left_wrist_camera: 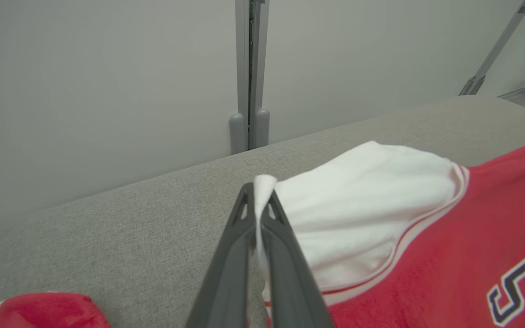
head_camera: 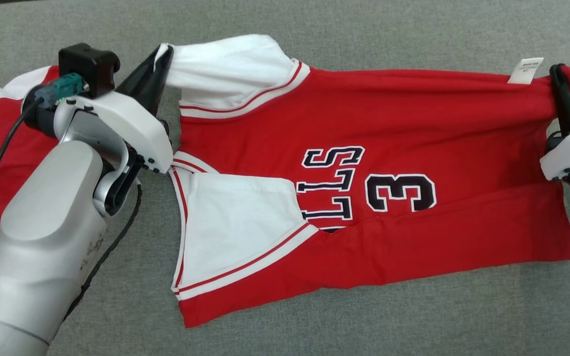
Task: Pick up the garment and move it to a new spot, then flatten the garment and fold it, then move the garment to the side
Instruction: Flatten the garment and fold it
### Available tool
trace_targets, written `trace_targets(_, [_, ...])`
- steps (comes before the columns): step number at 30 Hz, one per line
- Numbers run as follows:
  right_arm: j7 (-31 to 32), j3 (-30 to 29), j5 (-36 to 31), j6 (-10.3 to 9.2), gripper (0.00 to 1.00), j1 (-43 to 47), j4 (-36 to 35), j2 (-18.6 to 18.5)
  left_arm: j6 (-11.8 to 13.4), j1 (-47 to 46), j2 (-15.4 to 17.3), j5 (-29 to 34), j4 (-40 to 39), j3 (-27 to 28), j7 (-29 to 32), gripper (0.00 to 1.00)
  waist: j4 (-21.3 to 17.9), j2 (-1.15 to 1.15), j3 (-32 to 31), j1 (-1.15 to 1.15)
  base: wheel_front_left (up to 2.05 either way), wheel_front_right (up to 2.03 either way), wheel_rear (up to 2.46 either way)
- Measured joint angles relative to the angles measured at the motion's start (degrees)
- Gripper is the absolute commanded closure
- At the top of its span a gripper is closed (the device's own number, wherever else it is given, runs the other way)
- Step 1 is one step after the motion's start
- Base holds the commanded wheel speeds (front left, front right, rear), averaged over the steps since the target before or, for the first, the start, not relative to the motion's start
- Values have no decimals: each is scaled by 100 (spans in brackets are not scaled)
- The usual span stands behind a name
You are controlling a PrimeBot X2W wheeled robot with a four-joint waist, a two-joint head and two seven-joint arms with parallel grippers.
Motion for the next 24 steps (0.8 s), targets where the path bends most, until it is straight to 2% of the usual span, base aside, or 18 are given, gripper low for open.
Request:
trace_targets(5, [-24,-385,-55,0,100,489,-537,-129,-31,456,170,-19,-372,-81,20,100,47,0,-266,0,0,0,0])
trace_targets(13, [-24,-1146,-323,0,100,1603,-1209,-133,172,1360,593,-69,-1384,-263,333,100,154,0,-692,0,0,0,0])
trace_targets(24, [-24,-1288,-265,0,100,2759,-1410,-110,565,2614,1222,-163,-2816,-615,1011,100,279,0,-1126,0,0,0,0])
